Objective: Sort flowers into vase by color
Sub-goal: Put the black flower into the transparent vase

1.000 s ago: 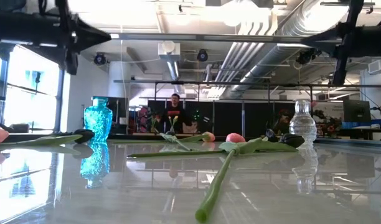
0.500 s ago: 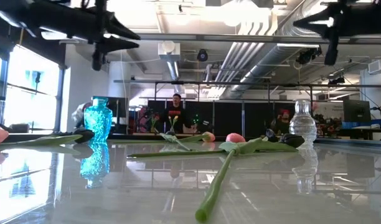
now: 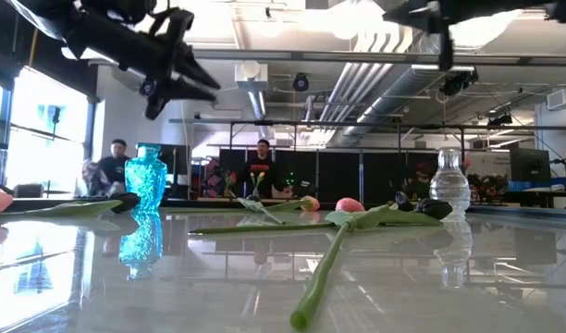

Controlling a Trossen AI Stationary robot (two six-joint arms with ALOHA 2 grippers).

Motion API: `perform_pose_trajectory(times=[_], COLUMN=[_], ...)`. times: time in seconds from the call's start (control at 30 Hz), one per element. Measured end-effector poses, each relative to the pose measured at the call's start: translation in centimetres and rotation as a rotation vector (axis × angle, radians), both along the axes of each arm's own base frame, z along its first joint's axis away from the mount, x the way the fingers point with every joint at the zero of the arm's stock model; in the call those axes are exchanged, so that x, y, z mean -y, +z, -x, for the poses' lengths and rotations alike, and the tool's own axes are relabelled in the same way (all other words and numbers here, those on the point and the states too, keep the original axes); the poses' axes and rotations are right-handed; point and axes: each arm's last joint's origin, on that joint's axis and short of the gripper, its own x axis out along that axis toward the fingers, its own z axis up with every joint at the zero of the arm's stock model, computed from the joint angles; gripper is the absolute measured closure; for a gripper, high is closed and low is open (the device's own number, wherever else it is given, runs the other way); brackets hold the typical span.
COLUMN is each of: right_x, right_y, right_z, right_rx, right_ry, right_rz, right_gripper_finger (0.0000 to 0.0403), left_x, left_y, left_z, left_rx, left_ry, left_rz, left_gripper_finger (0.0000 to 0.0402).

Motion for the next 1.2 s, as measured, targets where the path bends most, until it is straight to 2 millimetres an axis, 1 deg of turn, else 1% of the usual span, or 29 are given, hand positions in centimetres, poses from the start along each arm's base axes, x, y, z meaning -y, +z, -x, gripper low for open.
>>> perform_pose_trajectory(times=[0.07, 0.17, 0.3, 0.4, 0.6, 0.73, 0.97, 1.2], right_x=[0.2, 0.8, 1.8, 2.6, 4.6, 5.4, 5.9, 7.5], right_y=[-0.5, -1.4, -2.9, -3.9, -5.7, -6.3, -6.4, -6.6], right_z=[-1.6, -3.7, -6.3, -8.3, -11.8, -14.2, -17.8, -20.0], right_rx=[-0.073, -0.177, -0.333, -0.432, -0.617, -0.701, -0.802, -0.924], right_ry=[-0.018, -0.041, 0.008, 0.058, 0.081, 0.100, 0.114, 0.115], right_rz=[0.004, -0.052, -0.116, -0.146, -0.228, -0.228, -0.209, -0.266], right_gripper_finger=[0.0403, 0.0402, 0.0385, 0.0353, 0.0275, 0.0247, 0.0240, 0.0240], left_x=[0.0, 0.2, 0.6, 0.9, 1.3, 1.5, 1.6, 1.7], left_y=[-0.3, -0.8, -1.3, -1.7, -2.8, -3.4, -3.6, -3.7], left_z=[0.2, 0.4, 0.6, 0.8, 1.5, 2.0, 2.3, 2.3], left_rx=[-0.035, -0.074, -0.134, -0.186, -0.314, -0.389, -0.421, -0.437], left_ry=[-0.022, -0.075, -0.137, -0.172, -0.192, -0.203, -0.205, -0.231], left_rz=[0.026, 0.058, 0.079, 0.090, 0.143, 0.158, 0.181, 0.156], left_gripper_finger=[0.0314, 0.0314, 0.0314, 0.0314, 0.0314, 0.0314, 0.0314, 0.0314])
